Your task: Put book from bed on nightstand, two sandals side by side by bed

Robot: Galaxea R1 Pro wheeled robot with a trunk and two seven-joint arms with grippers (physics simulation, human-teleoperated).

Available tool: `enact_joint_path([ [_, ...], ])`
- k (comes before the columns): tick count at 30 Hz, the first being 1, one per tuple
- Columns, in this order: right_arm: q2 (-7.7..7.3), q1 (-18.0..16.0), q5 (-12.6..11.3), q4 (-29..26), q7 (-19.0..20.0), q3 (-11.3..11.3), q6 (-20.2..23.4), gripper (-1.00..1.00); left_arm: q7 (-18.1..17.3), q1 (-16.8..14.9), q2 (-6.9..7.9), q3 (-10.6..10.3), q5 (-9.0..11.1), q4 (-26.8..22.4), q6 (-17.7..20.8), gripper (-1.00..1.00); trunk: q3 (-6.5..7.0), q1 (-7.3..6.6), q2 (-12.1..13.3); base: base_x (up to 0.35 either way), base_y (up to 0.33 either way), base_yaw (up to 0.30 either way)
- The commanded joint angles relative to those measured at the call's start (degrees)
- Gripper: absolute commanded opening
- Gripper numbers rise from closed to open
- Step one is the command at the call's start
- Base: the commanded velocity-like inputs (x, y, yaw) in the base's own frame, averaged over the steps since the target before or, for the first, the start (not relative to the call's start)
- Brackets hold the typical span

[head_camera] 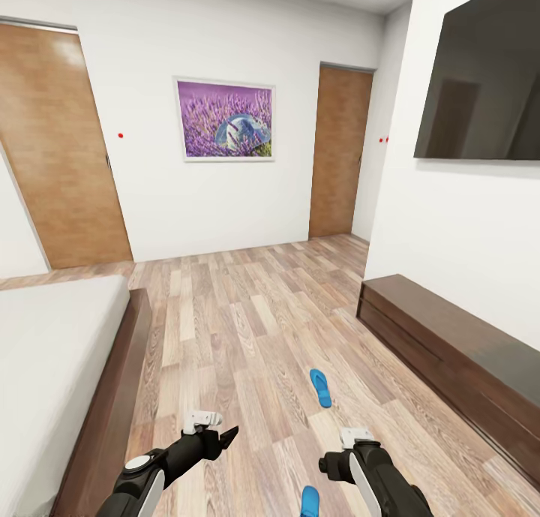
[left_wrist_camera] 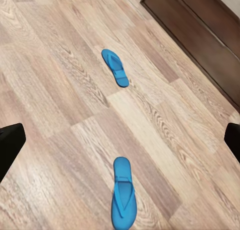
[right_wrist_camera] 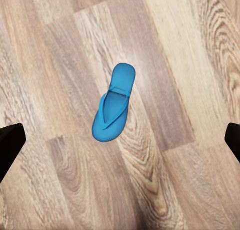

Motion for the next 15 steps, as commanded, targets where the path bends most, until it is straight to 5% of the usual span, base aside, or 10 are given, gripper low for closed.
enact_joint_path([
  [1,0.05,0.0,0.0,0.0,-0.1,-0.1,0.3,1.0,0.0,0.0,-0.01,0.0,0.6,0.0,0.5,1.0,-0.25,0.22,-0.4,0.0,0.0,0.0],
  [15,0.05,0.0,0.0,1.9,-0.1,-0.1,0.1,1.0,-0.1,0.0,0.06,0.0,0.6,0.0,0.5,1.0,-2.76,3.29,-6.1,0.0,0.0,0.0],
])
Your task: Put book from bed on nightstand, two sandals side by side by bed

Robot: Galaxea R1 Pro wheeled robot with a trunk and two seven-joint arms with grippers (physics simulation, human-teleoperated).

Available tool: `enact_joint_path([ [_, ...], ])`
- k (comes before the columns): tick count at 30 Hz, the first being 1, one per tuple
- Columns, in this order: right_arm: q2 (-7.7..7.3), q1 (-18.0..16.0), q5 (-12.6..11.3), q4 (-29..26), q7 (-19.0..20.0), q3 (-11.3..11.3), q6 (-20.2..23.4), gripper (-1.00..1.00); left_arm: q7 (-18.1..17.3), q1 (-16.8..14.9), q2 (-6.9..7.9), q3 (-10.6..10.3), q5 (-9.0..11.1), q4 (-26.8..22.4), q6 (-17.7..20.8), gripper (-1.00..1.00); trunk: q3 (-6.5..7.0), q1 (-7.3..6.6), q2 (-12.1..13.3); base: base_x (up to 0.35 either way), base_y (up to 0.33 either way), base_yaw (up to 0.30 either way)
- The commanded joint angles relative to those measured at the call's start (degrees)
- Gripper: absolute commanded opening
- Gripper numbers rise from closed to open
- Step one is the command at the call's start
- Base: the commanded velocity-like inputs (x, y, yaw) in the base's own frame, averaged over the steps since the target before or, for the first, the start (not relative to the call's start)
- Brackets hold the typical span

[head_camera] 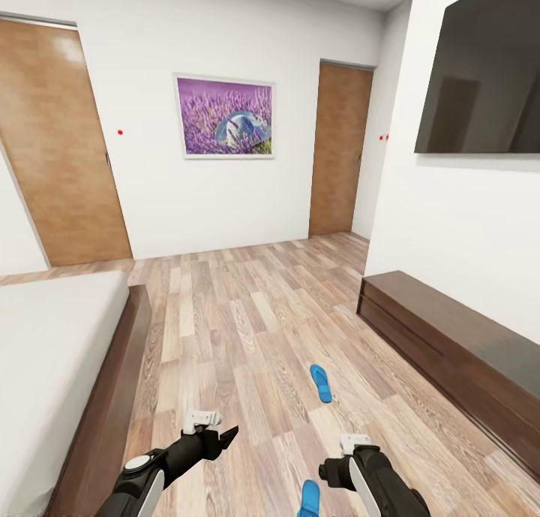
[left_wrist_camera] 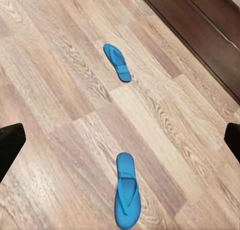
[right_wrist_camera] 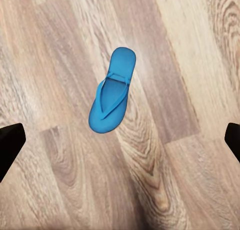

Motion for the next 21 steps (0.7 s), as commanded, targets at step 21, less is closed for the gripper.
enact_joint_path([
  [21,0.05,0.0,0.0,0.3,-0.2,-0.1,-0.8,1.0,-0.8,0.0,0.09,0.1,0.8,0.0,0.7,1.0,-3.84,4.61,-8.5,0.0,0.0,0.0],
])
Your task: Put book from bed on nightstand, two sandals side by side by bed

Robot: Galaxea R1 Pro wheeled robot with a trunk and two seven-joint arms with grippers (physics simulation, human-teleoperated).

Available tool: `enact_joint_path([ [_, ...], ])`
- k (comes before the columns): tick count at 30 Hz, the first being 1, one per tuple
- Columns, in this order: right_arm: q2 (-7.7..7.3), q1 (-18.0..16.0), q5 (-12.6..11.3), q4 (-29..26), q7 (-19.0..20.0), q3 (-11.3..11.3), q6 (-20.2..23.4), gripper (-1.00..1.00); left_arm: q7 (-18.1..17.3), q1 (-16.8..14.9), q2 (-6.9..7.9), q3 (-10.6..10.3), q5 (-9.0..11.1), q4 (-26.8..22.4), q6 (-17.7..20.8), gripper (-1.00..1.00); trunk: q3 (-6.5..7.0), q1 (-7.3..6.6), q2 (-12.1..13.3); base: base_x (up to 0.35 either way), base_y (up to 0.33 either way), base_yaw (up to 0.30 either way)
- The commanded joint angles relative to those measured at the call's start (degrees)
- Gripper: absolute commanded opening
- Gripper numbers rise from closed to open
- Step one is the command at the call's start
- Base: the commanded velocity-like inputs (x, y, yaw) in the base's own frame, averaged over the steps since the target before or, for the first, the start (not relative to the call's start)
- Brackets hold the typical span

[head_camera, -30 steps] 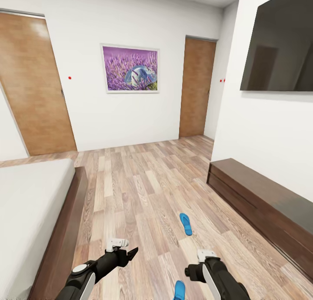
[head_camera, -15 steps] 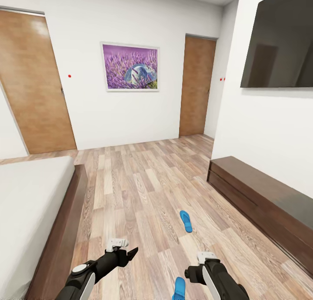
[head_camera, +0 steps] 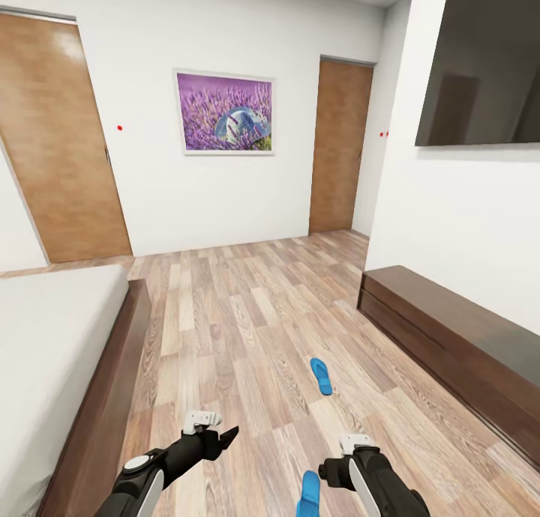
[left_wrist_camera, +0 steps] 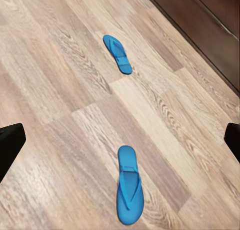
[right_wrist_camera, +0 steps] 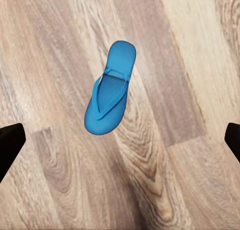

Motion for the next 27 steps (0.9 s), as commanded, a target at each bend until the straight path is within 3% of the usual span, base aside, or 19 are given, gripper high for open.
enact_joint_path([
  [1,0.05,0.0,0.0,-0.1,-0.2,-0.1,0.3,1.0,-0.3,0.0,0.0,0.0,0.6,0.0,0.5,1.0,-0.24,0.22,-0.4,0.0,0.0,0.0],
  [9,0.05,0.0,0.0,-0.1,-0.2,-0.1,0.3,1.0,-6.8,0.0,0.11,0.4,0.6,0.0,0.6,1.0,-1.68,1.97,-3.7,0.0,0.0,0.0],
  [14,0.05,0.0,0.0,-0.1,-0.2,-0.1,0.3,1.0,-10.9,0.0,0.4,2.8,0.6,0.0,0.6,1.0,-2.58,3.07,-5.7,0.0,0.0,0.0],
  [16,0.05,0.0,0.0,-0.1,-0.2,-0.1,0.3,1.0,-12.3,0.0,0.8,4.7,0.6,0.0,0.6,1.0,-2.94,3.51,-6.5,0.0,0.0,0.0],
  [18,0.05,0.0,0.0,-0.1,-0.2,-0.1,0.3,1.0,-16.5,0.0,2.04,7.5,0.6,0.0,0.9,1.0,-3.3,3.95,-7.3,0.0,0.0,0.0],
  [27,0.05,0.0,0.0,-0.1,-0.2,-0.1,0.3,1.0,-21.7,0.0,3.25,8.4,0.6,-0.1,4.9,1.0,-4.91,5.93,-10.9,0.0,0.0,0.0],
])
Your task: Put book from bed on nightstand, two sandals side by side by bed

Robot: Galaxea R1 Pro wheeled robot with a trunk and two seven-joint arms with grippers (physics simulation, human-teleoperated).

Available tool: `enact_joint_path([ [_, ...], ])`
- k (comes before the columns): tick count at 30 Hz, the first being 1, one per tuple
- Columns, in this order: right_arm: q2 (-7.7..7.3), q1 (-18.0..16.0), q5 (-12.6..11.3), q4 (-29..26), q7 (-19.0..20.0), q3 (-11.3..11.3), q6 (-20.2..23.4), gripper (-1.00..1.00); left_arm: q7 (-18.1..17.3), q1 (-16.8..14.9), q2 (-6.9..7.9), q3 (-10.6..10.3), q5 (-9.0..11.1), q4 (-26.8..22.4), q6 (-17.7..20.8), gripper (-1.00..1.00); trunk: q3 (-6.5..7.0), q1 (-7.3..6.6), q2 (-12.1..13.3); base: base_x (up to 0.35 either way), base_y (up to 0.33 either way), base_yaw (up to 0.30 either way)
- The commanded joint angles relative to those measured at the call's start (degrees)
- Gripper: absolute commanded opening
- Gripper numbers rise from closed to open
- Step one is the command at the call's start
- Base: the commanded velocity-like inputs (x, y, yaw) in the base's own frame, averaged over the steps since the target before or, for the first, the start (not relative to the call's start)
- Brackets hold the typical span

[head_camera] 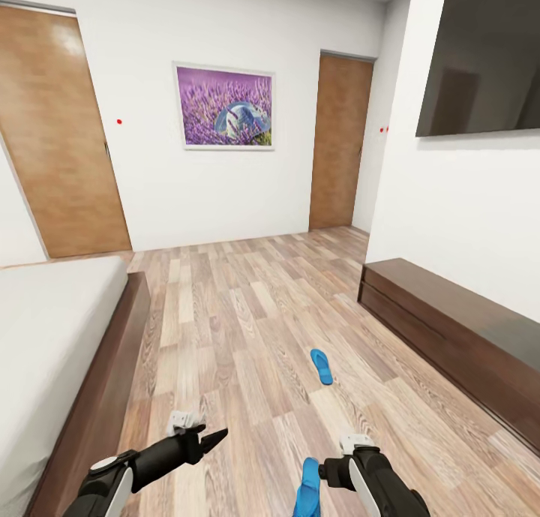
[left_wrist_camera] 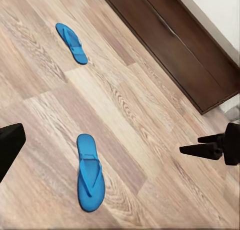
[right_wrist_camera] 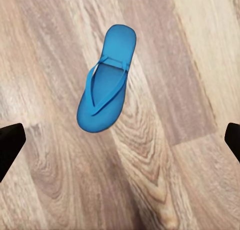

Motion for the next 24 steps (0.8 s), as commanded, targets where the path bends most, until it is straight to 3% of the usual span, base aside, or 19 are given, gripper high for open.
enact_joint_path([
  [1,0.05,0.0,0.0,-0.1,-0.2,-0.1,0.3,1.0,-0.2,0.0,0.04,0.0,0.4,0.0,0.7,1.0,-0.24,0.21,-0.4,0.0,0.0,0.0],
  [13,0.05,0.0,0.0,-0.1,-0.2,-0.1,0.3,1.0,-0.6,0.0,0.15,0.1,0.5,0.0,1.3,1.0,-2.4,2.85,-5.3,0.0,0.0,0.0],
  [24,0.05,0.0,0.0,-0.1,-0.2,-0.1,0.3,1.0,-0.6,0.0,0.11,0.1,0.5,0.0,1.3,1.0,-4.84,3.13,-5.4,0.0,0.0,0.0],
])
